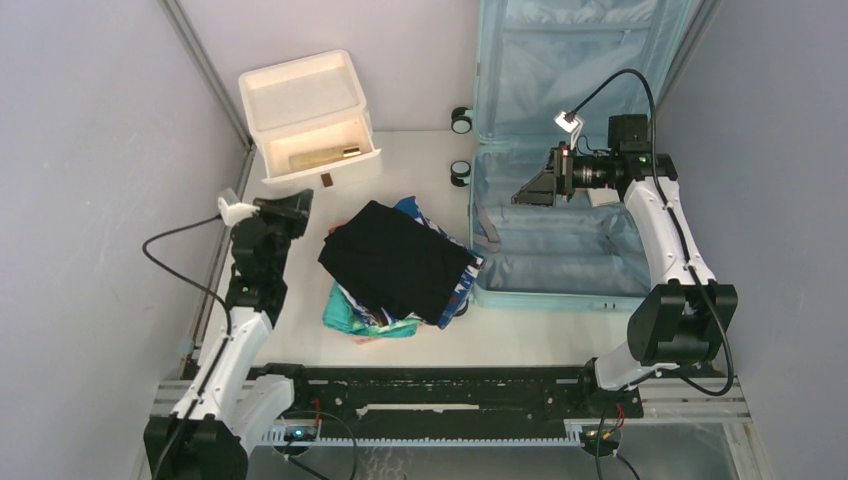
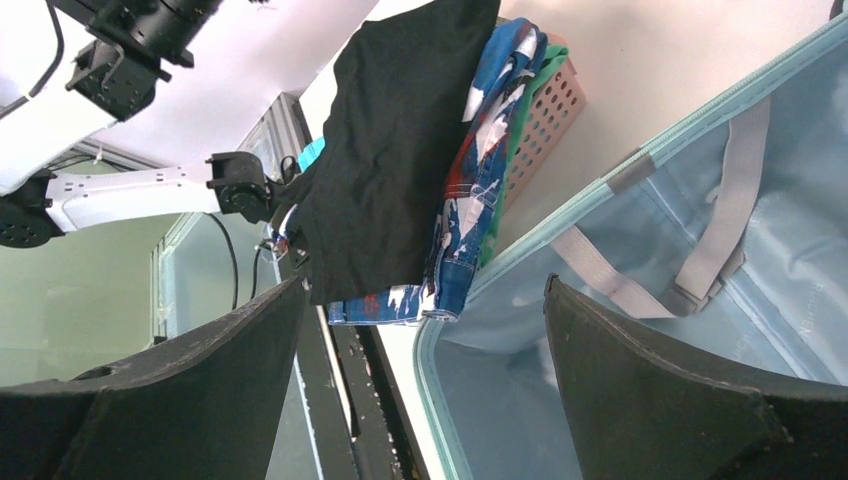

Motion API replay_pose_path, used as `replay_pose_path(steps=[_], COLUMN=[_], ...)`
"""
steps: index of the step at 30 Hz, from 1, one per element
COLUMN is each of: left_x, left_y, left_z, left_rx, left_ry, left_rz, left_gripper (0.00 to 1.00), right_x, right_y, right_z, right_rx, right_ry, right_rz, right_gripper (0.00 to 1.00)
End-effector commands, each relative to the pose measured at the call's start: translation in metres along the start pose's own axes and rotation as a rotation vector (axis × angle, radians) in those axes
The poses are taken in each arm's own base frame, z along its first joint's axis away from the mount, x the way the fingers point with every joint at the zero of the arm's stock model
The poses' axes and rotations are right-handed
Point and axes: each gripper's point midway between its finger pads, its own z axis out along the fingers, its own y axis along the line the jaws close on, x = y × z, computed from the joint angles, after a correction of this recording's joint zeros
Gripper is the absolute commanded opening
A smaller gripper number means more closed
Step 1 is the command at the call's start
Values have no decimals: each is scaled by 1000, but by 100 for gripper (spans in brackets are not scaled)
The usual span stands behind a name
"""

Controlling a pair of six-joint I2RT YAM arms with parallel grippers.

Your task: Open, take out, and arrange the luggage

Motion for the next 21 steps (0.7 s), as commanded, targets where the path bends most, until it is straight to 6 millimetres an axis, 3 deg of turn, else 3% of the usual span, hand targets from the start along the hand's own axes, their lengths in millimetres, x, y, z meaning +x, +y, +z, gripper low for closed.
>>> replay_pose_path(steps=[1, 5, 7, 21], left_x=[-6, 7, 4, 21], left_y=[32, 49, 61, 90], left_z=[-6, 4, 13, 79], left_rx=[-16, -31, -62, -162], left_ry=[-64, -18, -17, 78], left_rz=[25, -8, -17, -153], left_gripper=[4, 4, 4, 1], right_x=[-2, -1, -1, -2], right_y=[0, -2, -2, -10], right_z=[-2, -3, -3, -9], right_rx=[5, 11, 15, 33], right_ry=[-8, -7, -7, -22], right_rz=[-48, -47, -46, -36], right_gripper=[96, 96, 96, 96])
